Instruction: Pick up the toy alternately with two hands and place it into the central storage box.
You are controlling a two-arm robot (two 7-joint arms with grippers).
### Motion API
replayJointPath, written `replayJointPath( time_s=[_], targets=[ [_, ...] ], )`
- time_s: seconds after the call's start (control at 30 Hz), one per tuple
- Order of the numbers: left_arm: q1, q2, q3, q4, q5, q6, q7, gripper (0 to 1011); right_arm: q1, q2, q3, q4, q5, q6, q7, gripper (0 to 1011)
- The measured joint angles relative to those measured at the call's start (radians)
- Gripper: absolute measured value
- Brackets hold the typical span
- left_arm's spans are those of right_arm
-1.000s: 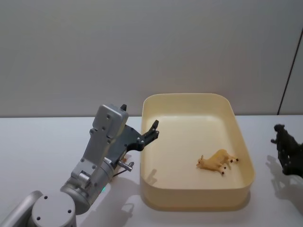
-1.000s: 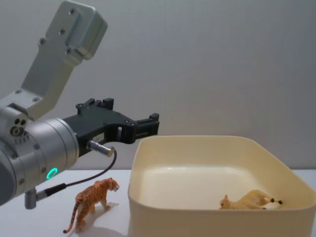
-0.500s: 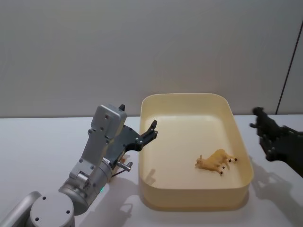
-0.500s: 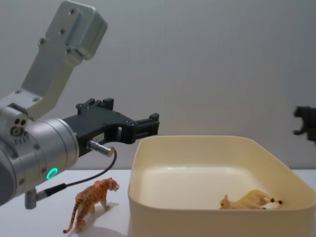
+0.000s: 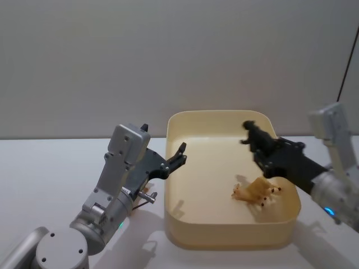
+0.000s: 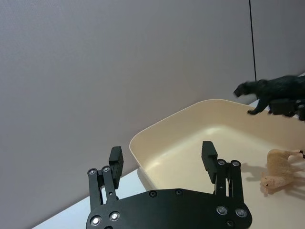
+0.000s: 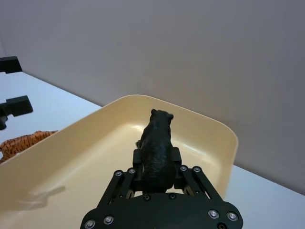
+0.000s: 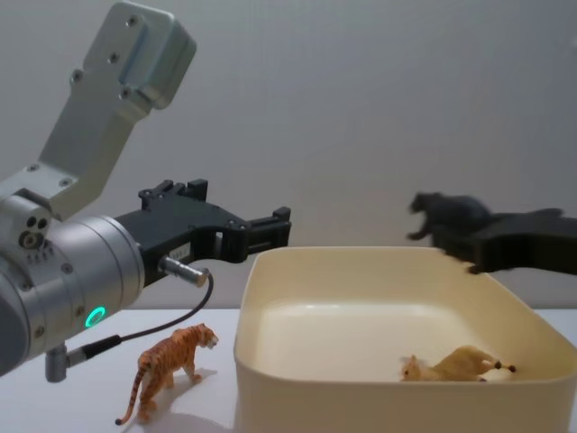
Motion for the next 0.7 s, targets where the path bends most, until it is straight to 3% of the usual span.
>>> replayJointPath(
  time_s=[0.3, 0.47, 0.57, 0.6, 0.7],
  targets=[
    [0.0, 0.0, 0.0, 0.0, 0.0, 0.0, 0.0, 1001, 0.072, -0.054, -0.033, 0.067, -0.025, 0.026, 0.044, 596],
    [0.0, 0.0, 0.0, 0.0, 0.0, 0.0, 0.0, 1001, 0.096, -0.071, -0.043, 0.089, -0.033, 0.034, 0.058, 760],
    [0.001, 0.0, 0.0, -0.001, 0.0, 0.0, 0.0, 1001, 0.106, -0.078, -0.048, 0.098, -0.036, 0.037, 0.064, 791],
    [0.001, 0.0, 0.0, -0.001, 0.0, 0.0, 0.0, 1001, 0.108, -0.08, -0.049, 0.1, -0.037, 0.038, 0.065, 868],
    [0.009, 0.006, -0.002, -0.011, -0.004, 0.003, 0.005, 1001, 0.115, -0.085, -0.052, 0.107, -0.039, 0.04, 0.069, 951]
  ],
)
